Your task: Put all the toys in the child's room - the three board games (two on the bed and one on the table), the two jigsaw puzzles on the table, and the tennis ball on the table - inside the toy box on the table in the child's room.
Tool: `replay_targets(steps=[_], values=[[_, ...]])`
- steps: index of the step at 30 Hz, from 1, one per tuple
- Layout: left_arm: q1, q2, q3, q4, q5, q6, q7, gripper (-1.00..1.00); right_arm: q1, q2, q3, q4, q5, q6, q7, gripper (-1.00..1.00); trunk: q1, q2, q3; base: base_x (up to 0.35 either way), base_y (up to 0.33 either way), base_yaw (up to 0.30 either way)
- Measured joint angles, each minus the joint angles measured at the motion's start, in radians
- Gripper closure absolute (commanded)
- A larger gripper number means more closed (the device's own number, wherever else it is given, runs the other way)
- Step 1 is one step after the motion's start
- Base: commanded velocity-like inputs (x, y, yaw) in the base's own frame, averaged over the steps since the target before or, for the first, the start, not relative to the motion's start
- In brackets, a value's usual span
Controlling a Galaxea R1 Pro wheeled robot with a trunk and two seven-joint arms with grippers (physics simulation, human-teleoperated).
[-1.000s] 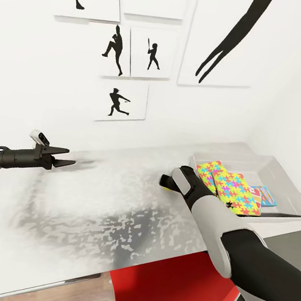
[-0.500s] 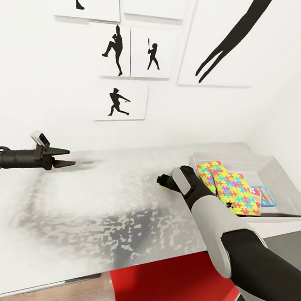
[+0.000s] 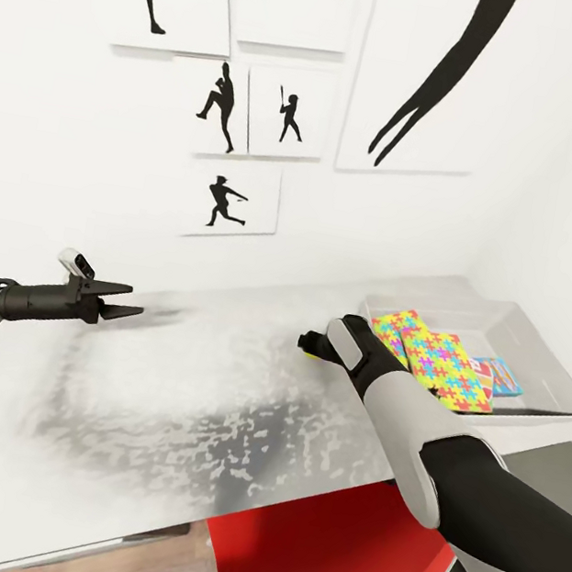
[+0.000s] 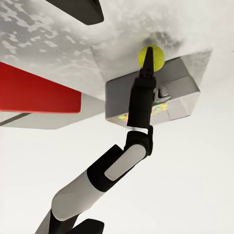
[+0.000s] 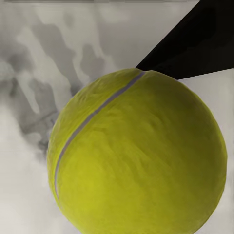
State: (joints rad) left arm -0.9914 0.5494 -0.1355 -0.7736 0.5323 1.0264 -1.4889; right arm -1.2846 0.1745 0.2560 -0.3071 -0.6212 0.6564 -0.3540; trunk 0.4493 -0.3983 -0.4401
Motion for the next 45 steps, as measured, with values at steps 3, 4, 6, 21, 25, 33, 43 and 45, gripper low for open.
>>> replay_targets(steps=[3, 4, 6, 21, 25, 33, 43, 45], values=[[0.000, 0.000, 0.000, 0.000, 0.000, 0.000, 0.000, -1.00, 0.000, 0.000, 0.000, 0.000, 0.001, 0.000, 0.000, 1.00, 0.000, 0.000, 0.005, 0.000, 0.000, 0.000], [0.000, 0.000, 0.000, 0.000, 0.000, 0.000, 0.000, -1.00, 0.000, 0.000, 0.000, -0.001, 0.001, 0.000, 0.000, 1.00, 0.000, 0.000, 0.006, 0.000, 0.000, 0.000], [0.000, 0.000, 0.000, 0.000, 0.001, -0.001, 0.000, -1.00, 0.000, 0.000, 0.000, -0.002, 0.001, 0.000, 0.000, 1.00, 0.000, 0.000, 0.010, 0.000, 0.000, 0.000], [0.000, 0.000, 0.001, 0.003, 0.000, -0.002, 0.002, -1.00, 0.000, 0.000, 0.003, -0.227, 0.001, 0.078, -0.006, 1.00, 0.000, 0.000, 0.033, 0.000, 0.000, 0.000], [0.000, 0.000, 0.002, 0.003, 0.000, -0.001, 0.001, -1.00, 0.000, 0.000, 0.003, -0.298, 0.002, 0.112, -0.007, 1.00, 0.000, 0.000, 0.040, 0.000, 0.000, 0.000], [0.000, 0.000, 0.003, 0.003, -0.001, 0.000, 0.001, -1.00, 0.000, 0.000, -0.001, -0.492, 0.002, 0.225, -0.067, 1.00, 0.000, 0.000, 0.053, 0.000, 0.000, 0.000], [0.000, 0.000, 0.001, 0.003, -0.001, -0.001, 0.000, -1.00, 0.000, 0.000, -0.025, -0.705, -0.001, 0.327, -0.156, 1.00, 0.000, 0.000, 0.069, 0.000, -0.008, 0.000], [0.000, 0.000, 0.000, 0.003, -0.001, -0.001, 0.001, -1.00, 0.000, -0.019, -0.046, -0.722, 0.003, 0.335, -0.165, 1.00, 0.000, 0.000, 0.072, 0.000, -0.071, 0.000]])
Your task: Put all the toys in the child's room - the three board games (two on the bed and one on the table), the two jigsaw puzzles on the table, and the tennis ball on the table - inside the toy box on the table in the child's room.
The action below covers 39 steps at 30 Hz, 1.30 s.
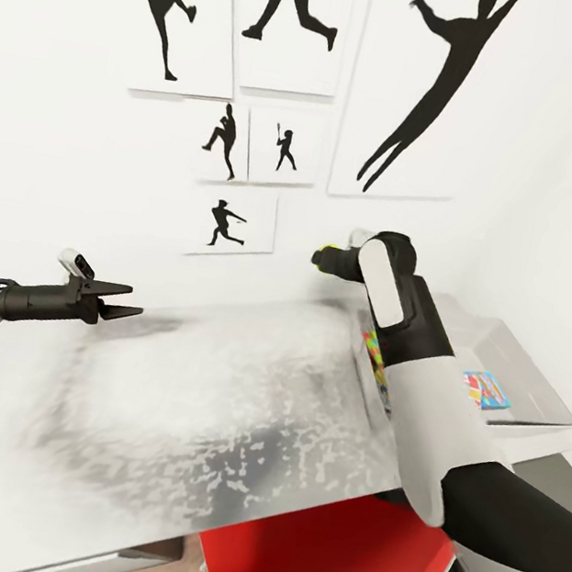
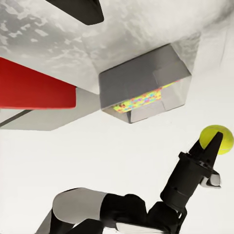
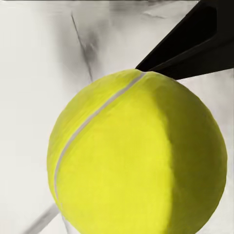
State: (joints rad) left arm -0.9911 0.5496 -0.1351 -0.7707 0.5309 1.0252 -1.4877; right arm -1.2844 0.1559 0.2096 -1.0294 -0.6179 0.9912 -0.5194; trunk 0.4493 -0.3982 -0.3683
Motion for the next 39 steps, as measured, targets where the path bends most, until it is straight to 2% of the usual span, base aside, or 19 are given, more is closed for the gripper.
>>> replay_targets(steps=[1, 5, 6, 9, 10, 20, 25, 28, 30, 34, 39], values=[[0.000, 0.000, 0.000, 0.000, 0.000, 0.000, 0.000, -1.00, 0.000, -0.009, -0.006, -0.002, -0.002, 0.000, -0.001, 1.00, 0.000, 0.000, 0.002, 0.000, -0.083, 0.000], [0.000, 0.000, 0.000, 0.000, 0.000, 0.000, 0.000, -1.00, 0.000, -0.086, -0.060, -0.007, 0.001, 0.003, -0.006, 1.00, 0.000, 0.000, 0.008, 0.000, -0.085, 0.000], [0.000, 0.000, 0.000, 0.000, 0.000, 0.000, 0.000, -1.00, 0.000, -0.097, -0.067, -0.007, -0.003, 0.002, -0.006, 1.00, 0.000, 0.000, 0.010, 0.000, -0.047, 0.000], [0.000, 0.000, -0.001, 0.000, 0.001, 0.000, 0.000, -1.00, 0.000, -0.162, -0.101, -0.006, -0.003, 0.002, -0.007, 1.00, 0.000, 0.000, 0.014, 0.000, -0.020, 0.000], [0.000, 0.000, 0.000, 0.000, 0.001, -0.001, 0.000, -1.00, 0.000, -0.191, -0.110, -0.001, -0.002, 0.003, -0.006, 1.00, 0.000, 0.000, 0.016, 0.000, -0.008, 0.000], [0.000, 0.000, -0.001, 0.000, 0.001, -0.002, 0.000, -1.00, 0.003, -0.309, -0.121, 0.012, -0.016, 0.000, -0.004, 1.00, 0.000, 0.000, 0.032, 0.000, -0.001, 0.000], [0.000, 0.000, -0.002, 0.000, 0.000, -0.002, 0.000, -1.00, 0.004, -0.345, -0.121, 0.067, -0.018, -0.003, -0.002, 1.00, 0.000, 0.000, 0.040, 0.000, 0.000, 0.000], [0.000, 0.000, -0.003, 0.000, -0.009, -0.003, 0.000, -1.00, 0.004, -0.382, -0.122, 0.160, -0.016, -0.013, 0.002, 1.00, 0.000, 0.000, 0.045, 0.000, 0.000, 0.000], [0.000, -0.001, -0.002, 0.000, -0.020, -0.003, 0.001, -1.00, 0.004, -0.396, -0.122, 0.230, -0.015, -0.024, 0.003, 1.00, 0.000, 0.000, 0.048, 0.000, 0.000, 0.000], [0.000, -0.001, -0.003, 0.002, -0.025, -0.003, 0.002, -1.00, 0.003, -0.406, -0.125, 0.352, -0.012, -0.076, 0.003, 1.00, 0.000, 0.000, 0.054, 0.000, 0.000, 0.000], [0.000, -0.001, -0.003, 0.003, -0.026, -0.003, 0.002, -1.00, 0.003, -0.413, -0.125, 0.411, -0.006, -0.099, 0.001, 1.00, 0.000, 0.000, 0.062, 0.000, 0.000, 0.000]])
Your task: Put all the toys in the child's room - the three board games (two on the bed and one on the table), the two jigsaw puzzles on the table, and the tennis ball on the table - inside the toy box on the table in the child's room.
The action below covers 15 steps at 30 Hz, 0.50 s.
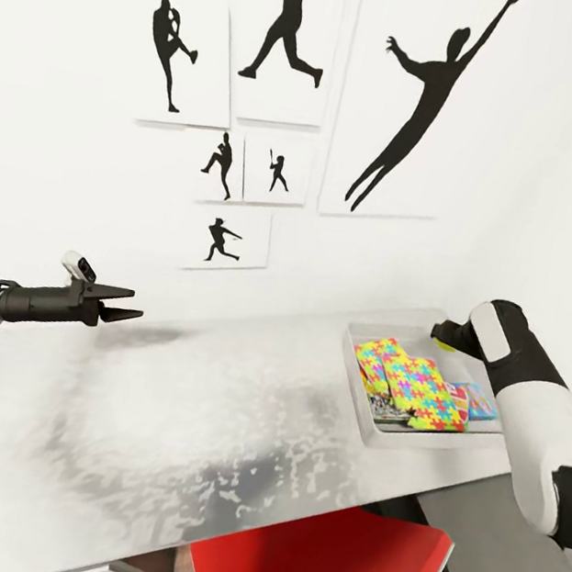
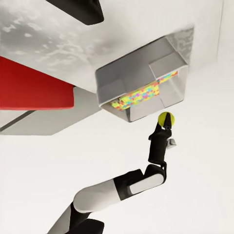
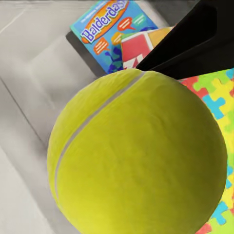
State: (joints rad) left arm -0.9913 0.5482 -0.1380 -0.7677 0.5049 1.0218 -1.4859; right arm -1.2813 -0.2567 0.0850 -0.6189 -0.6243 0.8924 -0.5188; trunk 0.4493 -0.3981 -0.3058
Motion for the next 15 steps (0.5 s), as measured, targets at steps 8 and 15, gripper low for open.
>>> replay_targets(steps=[8, 15], values=[[0.000, 0.000, 0.001, 0.000, 0.000, 0.000, 0.000, -1.00, 0.000, -0.054, 0.000, 0.039, 0.000, -0.004, -0.005, 1.00, 0.000, 0.000, 0.013, 0.000, 0.000, 0.000], [0.000, 0.000, 0.001, 0.000, -0.001, -0.001, 0.000, -1.00, 0.000, -0.090, 0.001, 0.084, -0.001, -0.006, -0.005, 1.00, 0.000, 0.000, 0.024, 0.000, 0.000, 0.000]])
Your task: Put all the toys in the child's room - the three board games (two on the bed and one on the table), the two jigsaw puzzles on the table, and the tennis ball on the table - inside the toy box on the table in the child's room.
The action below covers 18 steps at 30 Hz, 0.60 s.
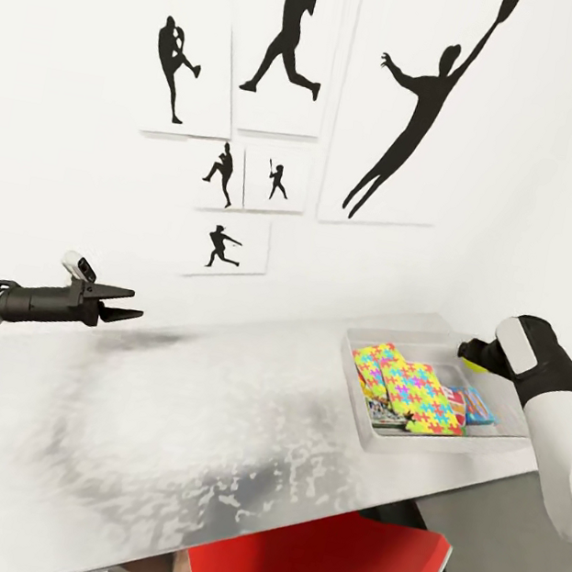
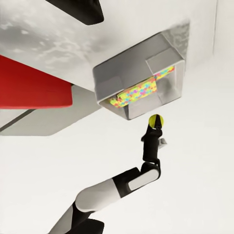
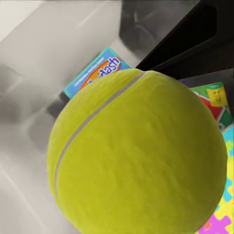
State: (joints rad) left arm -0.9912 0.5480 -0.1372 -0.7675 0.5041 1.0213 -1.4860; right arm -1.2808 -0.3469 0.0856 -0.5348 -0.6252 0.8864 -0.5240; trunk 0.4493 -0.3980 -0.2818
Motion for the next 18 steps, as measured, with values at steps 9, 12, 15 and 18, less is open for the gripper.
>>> replay_targets(steps=[9, 12, 15, 18], values=[[0.000, 0.000, 0.000, 0.000, -0.001, 0.000, 0.000, -1.00, 0.000, -0.003, 0.002, 0.067, 0.002, 0.001, 0.000, 1.00, 0.000, 0.000, 0.014, 0.000, 0.000, 0.000], [0.000, 0.000, 0.000, 0.000, -0.001, -0.001, 0.000, -1.00, 0.000, -0.004, 0.001, 0.107, 0.003, 0.001, -0.001, 1.00, 0.000, 0.000, 0.019, 0.000, 0.000, 0.000], [0.000, 0.000, 0.001, 0.000, -0.001, -0.001, 0.000, -1.00, 0.000, -0.004, 0.001, 0.121, 0.004, 0.001, -0.001, 1.00, 0.000, 0.000, 0.024, 0.000, 0.000, 0.000], [0.000, 0.000, 0.002, 0.000, -0.002, -0.001, 0.000, -1.00, 0.000, -0.006, 0.001, 0.125, 0.004, 0.000, -0.002, 1.00, 0.000, 0.000, 0.028, 0.000, 0.000, 0.000]])
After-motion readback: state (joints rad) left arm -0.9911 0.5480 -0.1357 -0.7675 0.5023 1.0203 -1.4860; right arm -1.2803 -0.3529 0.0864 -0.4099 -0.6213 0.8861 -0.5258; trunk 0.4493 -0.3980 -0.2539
